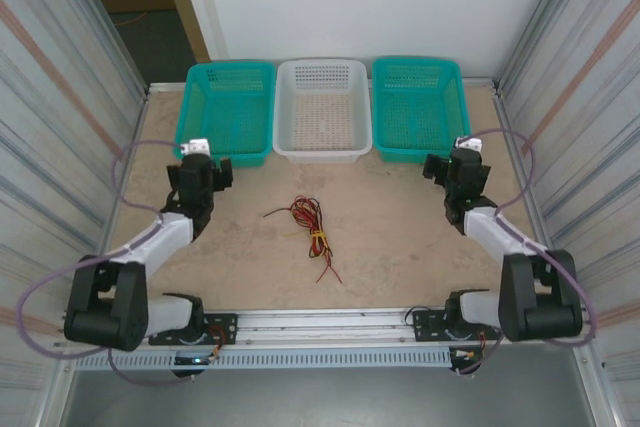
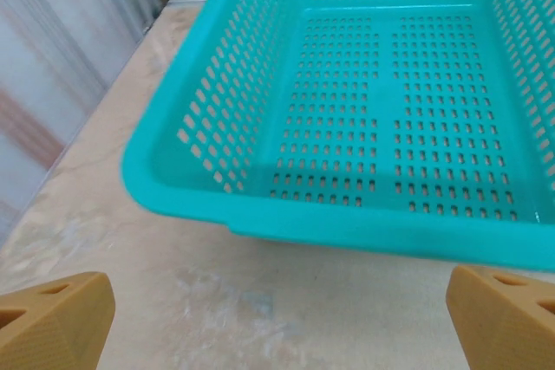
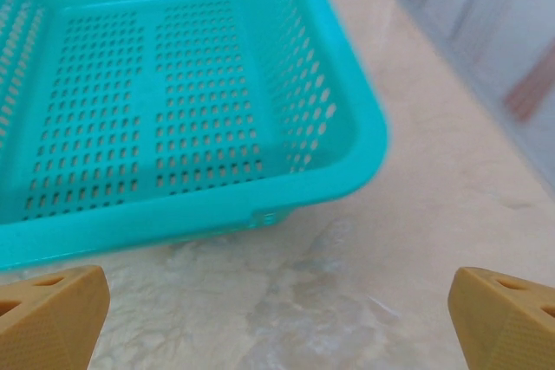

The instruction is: Untangle the cables

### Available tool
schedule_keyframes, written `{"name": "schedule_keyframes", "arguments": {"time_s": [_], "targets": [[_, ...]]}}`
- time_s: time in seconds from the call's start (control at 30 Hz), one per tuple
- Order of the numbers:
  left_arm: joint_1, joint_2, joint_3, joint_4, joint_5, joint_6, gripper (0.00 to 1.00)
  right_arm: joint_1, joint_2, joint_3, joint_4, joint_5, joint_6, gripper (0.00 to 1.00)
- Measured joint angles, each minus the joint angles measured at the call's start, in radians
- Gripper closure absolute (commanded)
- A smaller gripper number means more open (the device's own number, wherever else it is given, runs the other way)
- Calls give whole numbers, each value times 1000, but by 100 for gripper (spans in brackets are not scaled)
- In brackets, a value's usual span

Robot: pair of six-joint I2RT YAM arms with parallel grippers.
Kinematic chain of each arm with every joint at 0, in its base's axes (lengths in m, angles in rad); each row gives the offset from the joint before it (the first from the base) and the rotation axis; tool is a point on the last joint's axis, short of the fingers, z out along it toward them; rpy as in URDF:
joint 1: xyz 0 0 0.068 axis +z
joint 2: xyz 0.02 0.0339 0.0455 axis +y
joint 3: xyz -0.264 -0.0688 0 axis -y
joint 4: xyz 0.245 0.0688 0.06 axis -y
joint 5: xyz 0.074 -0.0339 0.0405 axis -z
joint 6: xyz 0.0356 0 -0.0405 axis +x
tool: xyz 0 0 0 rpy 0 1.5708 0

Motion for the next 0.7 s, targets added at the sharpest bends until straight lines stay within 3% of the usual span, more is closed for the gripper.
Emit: {"name": "schedule_keyframes", "arguments": {"time_s": [0.13, 0.27, 0.37, 0.5, 0.63, 0.7], "targets": [[-136, -113, 115, -364, -79, -188, 10, 185, -185, -37, -254, 156, 53, 1], [-237, -257, 119, -662, -65, -375, 13, 209, -322, 7, -530, 171, 172, 1], [-377, -332, 119, -794, -39, -486, 13, 241, -363, 91, -671, 128, 314, 1], [-444, -312, 130, -861, 82, -573, 21, 347, -229, 260, -814, 58, 475, 1], [-462, -230, 163, -881, 154, -631, 23, 653, 39, 511, -1016, 208, 650, 1], [-464, -226, 172, -880, 174, -644, 23, 729, 81, 544, -1051, 249, 697, 1]]}}
